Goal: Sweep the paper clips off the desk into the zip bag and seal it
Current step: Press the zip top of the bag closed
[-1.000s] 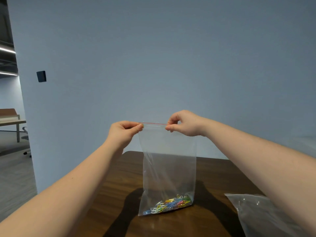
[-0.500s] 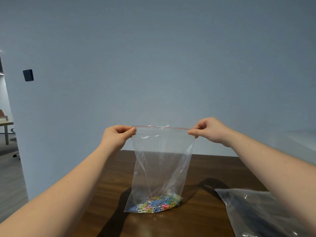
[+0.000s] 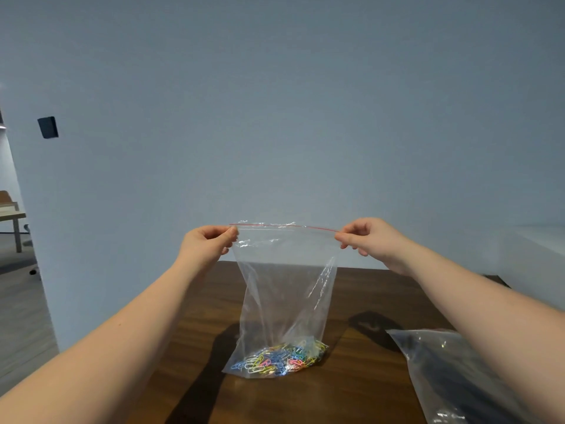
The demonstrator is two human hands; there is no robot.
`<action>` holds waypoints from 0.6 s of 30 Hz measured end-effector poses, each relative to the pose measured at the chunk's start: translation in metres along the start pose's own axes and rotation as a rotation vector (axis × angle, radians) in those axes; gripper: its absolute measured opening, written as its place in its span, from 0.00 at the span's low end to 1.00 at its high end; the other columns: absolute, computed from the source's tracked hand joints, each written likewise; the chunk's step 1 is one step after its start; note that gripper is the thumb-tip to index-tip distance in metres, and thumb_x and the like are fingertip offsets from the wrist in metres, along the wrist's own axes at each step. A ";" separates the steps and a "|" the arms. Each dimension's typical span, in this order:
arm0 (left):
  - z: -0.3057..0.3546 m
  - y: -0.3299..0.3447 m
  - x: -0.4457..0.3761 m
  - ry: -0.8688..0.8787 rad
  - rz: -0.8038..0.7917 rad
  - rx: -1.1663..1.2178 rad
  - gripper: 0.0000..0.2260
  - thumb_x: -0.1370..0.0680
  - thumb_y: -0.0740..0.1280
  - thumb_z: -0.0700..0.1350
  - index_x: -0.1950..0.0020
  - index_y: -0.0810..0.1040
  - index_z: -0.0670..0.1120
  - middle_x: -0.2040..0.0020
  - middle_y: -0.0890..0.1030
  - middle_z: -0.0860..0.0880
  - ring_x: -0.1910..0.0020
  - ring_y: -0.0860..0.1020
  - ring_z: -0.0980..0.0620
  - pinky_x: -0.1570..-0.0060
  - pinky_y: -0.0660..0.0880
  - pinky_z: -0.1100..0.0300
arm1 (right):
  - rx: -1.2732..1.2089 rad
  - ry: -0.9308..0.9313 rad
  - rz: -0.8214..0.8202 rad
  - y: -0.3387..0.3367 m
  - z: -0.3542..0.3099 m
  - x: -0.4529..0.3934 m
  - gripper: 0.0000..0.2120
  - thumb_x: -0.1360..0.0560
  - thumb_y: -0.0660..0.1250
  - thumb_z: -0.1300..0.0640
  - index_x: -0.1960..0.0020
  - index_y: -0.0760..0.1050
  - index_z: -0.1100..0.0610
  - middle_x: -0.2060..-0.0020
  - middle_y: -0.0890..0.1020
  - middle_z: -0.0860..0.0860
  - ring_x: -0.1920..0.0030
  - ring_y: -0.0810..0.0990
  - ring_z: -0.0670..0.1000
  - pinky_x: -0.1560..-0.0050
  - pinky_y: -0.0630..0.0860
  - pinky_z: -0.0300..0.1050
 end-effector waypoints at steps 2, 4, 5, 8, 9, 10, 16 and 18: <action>-0.010 0.005 0.006 -0.072 -0.057 -0.016 0.14 0.26 0.69 0.53 0.45 0.81 0.45 0.47 0.83 0.47 0.54 0.79 0.55 0.57 0.73 0.61 | -0.026 0.098 -0.053 0.015 0.019 0.003 0.18 0.28 0.71 0.50 0.41 0.76 0.55 0.46 0.80 0.51 0.47 0.76 0.48 0.59 0.69 0.41; -0.025 0.009 0.017 -0.161 -0.151 -0.059 0.32 0.32 0.69 0.63 0.33 0.73 0.49 0.39 0.79 0.50 0.44 0.78 0.55 0.54 0.73 0.60 | -0.028 0.181 -0.117 0.033 0.040 0.008 0.29 0.29 0.72 0.48 0.31 0.68 0.53 0.39 0.75 0.51 0.39 0.74 0.50 0.54 0.71 0.44; -0.032 0.012 0.024 -0.198 -0.200 -0.109 0.40 0.37 0.70 0.67 0.29 0.68 0.50 0.36 0.76 0.51 0.41 0.76 0.54 0.51 0.73 0.59 | -0.049 0.215 -0.112 0.039 0.050 0.010 0.35 0.30 0.73 0.48 0.27 0.63 0.52 0.36 0.73 0.52 0.38 0.73 0.51 0.50 0.71 0.46; -0.050 0.023 0.045 -0.269 -0.331 -0.270 0.44 0.36 0.73 0.64 0.25 0.61 0.50 0.36 0.74 0.50 0.39 0.73 0.51 0.37 0.70 0.52 | -0.176 0.326 -0.031 0.053 0.072 0.013 0.46 0.30 0.73 0.46 0.23 0.48 0.49 0.28 0.67 0.54 0.33 0.69 0.55 0.38 0.71 0.55; -0.055 0.027 0.049 -0.274 -0.336 -0.308 0.41 0.32 0.73 0.60 0.25 0.60 0.49 0.39 0.75 0.50 0.38 0.73 0.49 0.35 0.69 0.52 | -0.200 0.362 -0.015 0.058 0.077 0.013 0.47 0.29 0.72 0.45 0.23 0.44 0.46 0.25 0.63 0.54 0.30 0.67 0.57 0.35 0.70 0.58; -0.059 0.030 0.050 -0.276 -0.317 -0.336 0.38 0.30 0.72 0.57 0.25 0.61 0.48 0.43 0.76 0.51 0.39 0.74 0.49 0.36 0.70 0.53 | -0.203 0.394 -0.010 0.063 0.082 0.014 0.47 0.29 0.71 0.43 0.23 0.42 0.43 0.23 0.58 0.54 0.28 0.65 0.58 0.34 0.69 0.61; -0.087 0.049 0.049 -0.392 -0.235 -0.384 0.42 0.31 0.71 0.60 0.24 0.56 0.47 0.28 0.69 0.39 0.34 0.73 0.40 0.38 0.72 0.47 | -0.252 0.517 0.020 0.094 0.108 0.018 0.48 0.27 0.70 0.46 0.25 0.35 0.39 0.23 0.57 0.54 0.29 0.66 0.63 0.33 0.66 0.65; -0.099 0.057 0.049 -0.408 -0.242 -0.375 0.43 0.30 0.72 0.59 0.23 0.55 0.47 0.25 0.64 0.42 0.30 0.69 0.40 0.35 0.70 0.47 | -0.281 0.523 0.027 0.105 0.118 0.017 0.49 0.28 0.72 0.51 0.25 0.37 0.37 0.23 0.58 0.54 0.31 0.69 0.62 0.33 0.69 0.63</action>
Point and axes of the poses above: each hand's wrist, its own x-axis away from the middle knuckle, its own y-axis out of the palm, z = x × y, the point moved 5 cm from there along -x, towards the middle knuckle
